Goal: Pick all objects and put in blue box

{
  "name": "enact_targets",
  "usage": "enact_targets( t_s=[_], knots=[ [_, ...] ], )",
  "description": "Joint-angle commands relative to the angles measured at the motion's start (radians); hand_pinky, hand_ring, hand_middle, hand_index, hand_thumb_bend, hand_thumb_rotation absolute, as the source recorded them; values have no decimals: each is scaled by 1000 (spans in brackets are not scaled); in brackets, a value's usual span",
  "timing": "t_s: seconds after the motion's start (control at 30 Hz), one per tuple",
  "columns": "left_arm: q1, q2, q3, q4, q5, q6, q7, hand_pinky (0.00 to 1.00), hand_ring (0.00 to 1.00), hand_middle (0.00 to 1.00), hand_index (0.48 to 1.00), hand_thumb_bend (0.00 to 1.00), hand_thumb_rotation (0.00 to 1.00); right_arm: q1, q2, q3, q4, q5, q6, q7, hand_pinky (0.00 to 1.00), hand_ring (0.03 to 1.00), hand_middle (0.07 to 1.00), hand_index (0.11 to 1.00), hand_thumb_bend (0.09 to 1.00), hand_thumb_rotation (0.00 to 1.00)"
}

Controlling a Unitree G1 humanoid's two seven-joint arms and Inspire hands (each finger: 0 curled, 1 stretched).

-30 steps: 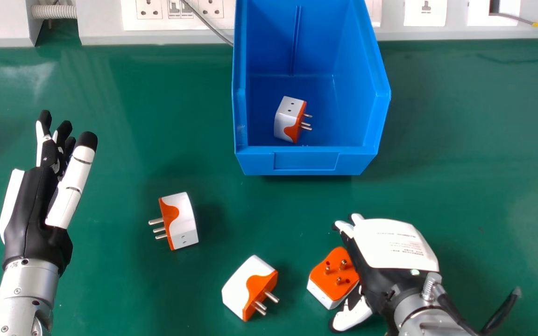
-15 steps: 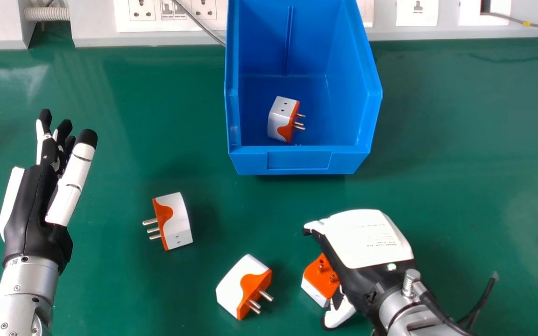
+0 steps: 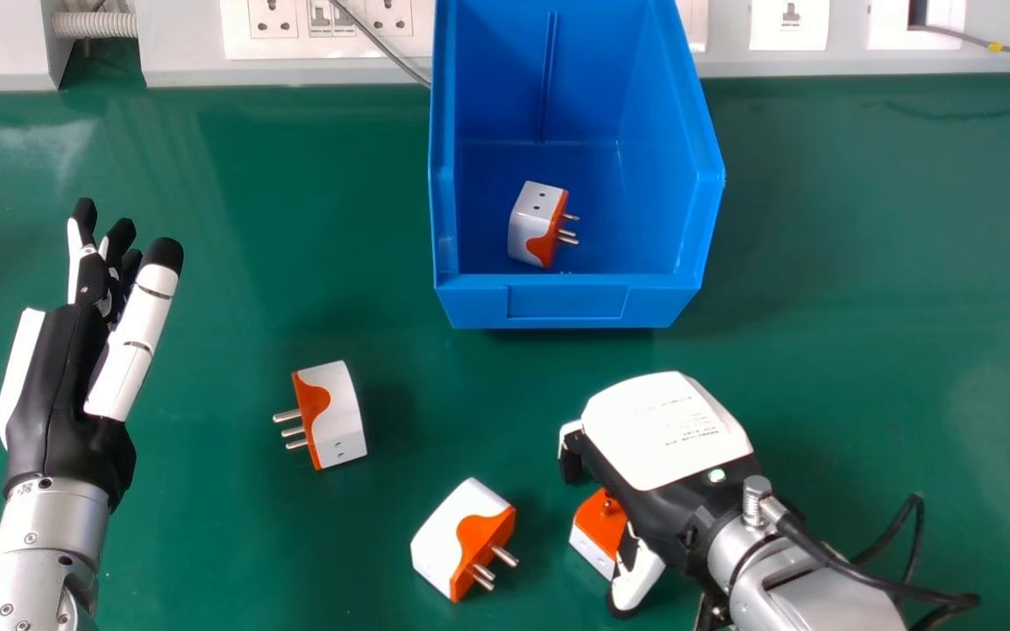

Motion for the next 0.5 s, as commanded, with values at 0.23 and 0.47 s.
enact_targets(
  t_s=[0.23,0.47],
  knots=[
    [-12,15,12,-7,-9,-11,-6,1000,1000,1000,1000,536,760,-12,-43,-28,130,39,-51,-132,151,332,502,504,509,6],
    [-3,17,16,-26,-17,-5,-16,1000,1000,1000,1000,534,762,-32,-61,-92,201,206,-170,-225,94,196,483,489,519,2]
  ],
)
